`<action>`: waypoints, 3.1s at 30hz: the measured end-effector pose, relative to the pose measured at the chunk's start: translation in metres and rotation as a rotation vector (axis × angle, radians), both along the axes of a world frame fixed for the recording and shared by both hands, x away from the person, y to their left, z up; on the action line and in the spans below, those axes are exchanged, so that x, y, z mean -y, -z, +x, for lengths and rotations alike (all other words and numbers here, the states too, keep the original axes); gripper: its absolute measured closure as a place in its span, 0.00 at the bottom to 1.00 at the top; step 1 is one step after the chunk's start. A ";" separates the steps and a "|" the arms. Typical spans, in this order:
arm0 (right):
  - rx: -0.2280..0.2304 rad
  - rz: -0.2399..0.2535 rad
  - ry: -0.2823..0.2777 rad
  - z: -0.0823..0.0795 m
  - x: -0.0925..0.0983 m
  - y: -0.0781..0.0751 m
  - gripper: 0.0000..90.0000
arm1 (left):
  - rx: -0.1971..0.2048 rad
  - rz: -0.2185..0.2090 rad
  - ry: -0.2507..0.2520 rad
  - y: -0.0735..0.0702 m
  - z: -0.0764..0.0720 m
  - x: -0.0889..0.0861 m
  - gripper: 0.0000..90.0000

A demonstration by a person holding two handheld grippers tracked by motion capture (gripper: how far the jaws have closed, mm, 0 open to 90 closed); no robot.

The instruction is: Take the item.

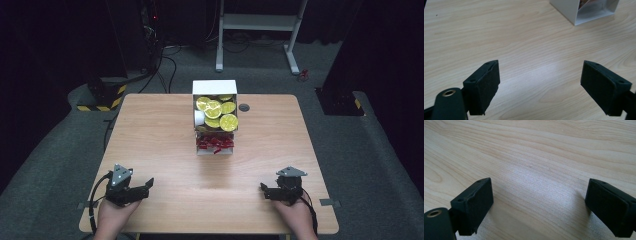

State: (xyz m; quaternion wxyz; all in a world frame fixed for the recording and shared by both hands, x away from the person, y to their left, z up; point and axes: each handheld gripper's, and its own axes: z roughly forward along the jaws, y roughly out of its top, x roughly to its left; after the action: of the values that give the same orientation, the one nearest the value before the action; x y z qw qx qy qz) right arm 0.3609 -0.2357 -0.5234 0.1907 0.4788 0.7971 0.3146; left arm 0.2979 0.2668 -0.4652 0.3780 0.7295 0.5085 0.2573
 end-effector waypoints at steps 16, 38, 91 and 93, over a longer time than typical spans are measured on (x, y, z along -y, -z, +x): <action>0.010 -0.002 -0.001 -0.001 0.000 0.001 0.09 | 0.073 -0.034 0.049 -0.032 0.007 0.023 0.18; 0.015 0.003 0.004 -0.002 0.000 0.001 0.09 | 0.159 -0.058 0.134 -0.073 0.022 0.062 0.18; 0.017 -0.001 0.004 -0.003 0.000 0.001 0.09 | 0.253 -0.060 0.234 -0.136 0.087 0.146 0.23; 0.018 -0.001 0.003 -0.003 0.000 0.001 0.09 | 0.251 -0.052 0.236 -0.135 0.091 0.149 0.24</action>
State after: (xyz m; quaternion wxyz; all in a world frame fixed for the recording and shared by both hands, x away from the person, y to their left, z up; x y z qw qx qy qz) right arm 0.3583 -0.2361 -0.5247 0.1985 0.4770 0.7950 0.3180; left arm 0.3889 0.1180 -0.3298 0.4851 0.7363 0.3745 0.2870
